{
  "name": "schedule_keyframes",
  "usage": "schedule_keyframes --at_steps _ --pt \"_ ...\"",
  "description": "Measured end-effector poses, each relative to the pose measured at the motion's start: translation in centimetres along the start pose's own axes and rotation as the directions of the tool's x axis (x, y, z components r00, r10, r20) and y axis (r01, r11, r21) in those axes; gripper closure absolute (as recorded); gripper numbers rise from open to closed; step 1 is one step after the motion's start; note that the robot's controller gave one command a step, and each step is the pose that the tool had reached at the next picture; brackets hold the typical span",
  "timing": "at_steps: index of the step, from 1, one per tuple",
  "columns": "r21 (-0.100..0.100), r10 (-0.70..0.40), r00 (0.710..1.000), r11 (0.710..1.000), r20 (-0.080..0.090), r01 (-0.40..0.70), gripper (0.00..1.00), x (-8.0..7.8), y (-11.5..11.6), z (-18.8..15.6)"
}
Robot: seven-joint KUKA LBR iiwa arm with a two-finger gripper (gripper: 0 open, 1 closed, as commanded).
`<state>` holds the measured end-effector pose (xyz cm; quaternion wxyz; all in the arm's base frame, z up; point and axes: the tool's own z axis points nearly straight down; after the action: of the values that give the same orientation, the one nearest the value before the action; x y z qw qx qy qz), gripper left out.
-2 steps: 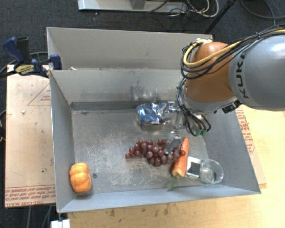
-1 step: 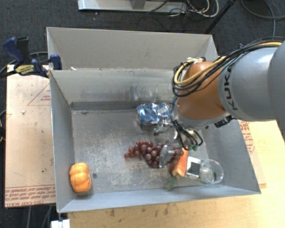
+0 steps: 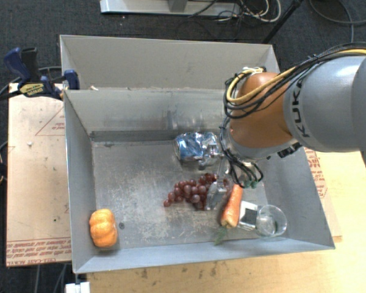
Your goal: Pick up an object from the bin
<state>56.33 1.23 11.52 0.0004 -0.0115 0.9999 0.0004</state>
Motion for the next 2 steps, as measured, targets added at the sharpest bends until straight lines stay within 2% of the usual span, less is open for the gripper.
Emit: schedule_keyframes --at_steps 1,2 --pt "-0.001 0.085 0.996 0.996 0.001 -0.085 0.00 0.2 0.2 0.2" --pt "-0.001 0.124 0.992 0.992 -0.003 -0.124 0.00 -1.4 0.7 4.2"
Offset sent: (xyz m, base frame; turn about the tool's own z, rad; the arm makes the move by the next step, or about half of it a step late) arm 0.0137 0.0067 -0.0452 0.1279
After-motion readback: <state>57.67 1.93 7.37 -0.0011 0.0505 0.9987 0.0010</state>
